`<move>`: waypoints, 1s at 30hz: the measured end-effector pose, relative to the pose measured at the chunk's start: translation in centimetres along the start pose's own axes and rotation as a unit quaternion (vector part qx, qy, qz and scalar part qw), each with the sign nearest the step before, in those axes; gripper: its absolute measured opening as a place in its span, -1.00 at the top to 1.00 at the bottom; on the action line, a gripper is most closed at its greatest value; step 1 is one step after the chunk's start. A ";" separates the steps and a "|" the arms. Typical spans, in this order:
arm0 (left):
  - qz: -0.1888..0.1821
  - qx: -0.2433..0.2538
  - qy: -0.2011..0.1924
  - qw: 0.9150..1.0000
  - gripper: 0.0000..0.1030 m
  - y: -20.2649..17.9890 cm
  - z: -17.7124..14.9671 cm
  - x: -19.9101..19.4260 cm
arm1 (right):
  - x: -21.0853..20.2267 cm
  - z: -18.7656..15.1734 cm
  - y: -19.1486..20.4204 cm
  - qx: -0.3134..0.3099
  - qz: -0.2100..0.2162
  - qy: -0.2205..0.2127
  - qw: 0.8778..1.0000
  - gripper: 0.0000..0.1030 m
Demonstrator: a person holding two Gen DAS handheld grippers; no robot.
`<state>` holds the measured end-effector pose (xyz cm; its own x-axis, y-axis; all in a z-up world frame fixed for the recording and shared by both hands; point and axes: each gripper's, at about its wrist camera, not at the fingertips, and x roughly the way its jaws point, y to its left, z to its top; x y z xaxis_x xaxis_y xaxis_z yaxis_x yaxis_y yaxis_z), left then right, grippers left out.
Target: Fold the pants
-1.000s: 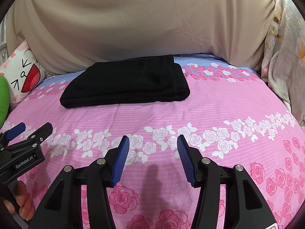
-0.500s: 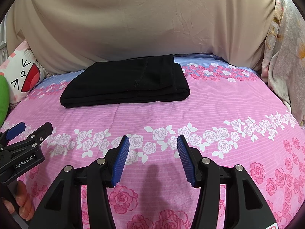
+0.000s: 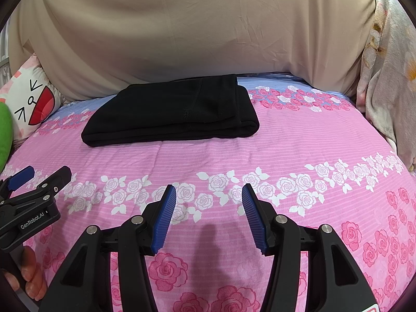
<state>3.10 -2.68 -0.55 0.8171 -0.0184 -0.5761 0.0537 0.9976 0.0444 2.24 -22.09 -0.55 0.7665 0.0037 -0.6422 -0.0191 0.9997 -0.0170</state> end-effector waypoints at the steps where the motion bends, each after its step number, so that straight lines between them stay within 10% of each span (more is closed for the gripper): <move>1: 0.000 0.000 0.000 1.000 -0.88 0.0 0.0 0.0 | 0.0 0.0 0.0 0.000 0.000 0.000 1.000 -0.01; 30: -0.001 -0.001 -0.002 1.000 -0.88 0.3 0.0 0.0 | 0.1 -0.2 -0.1 -0.002 -0.002 0.000 1.000 -0.13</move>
<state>3.13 -2.42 -0.55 0.8189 -0.0208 -0.5736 0.0542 0.9977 0.0411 2.18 -22.17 -0.73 0.7670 0.0007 -0.6416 -0.0191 0.9996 -0.0217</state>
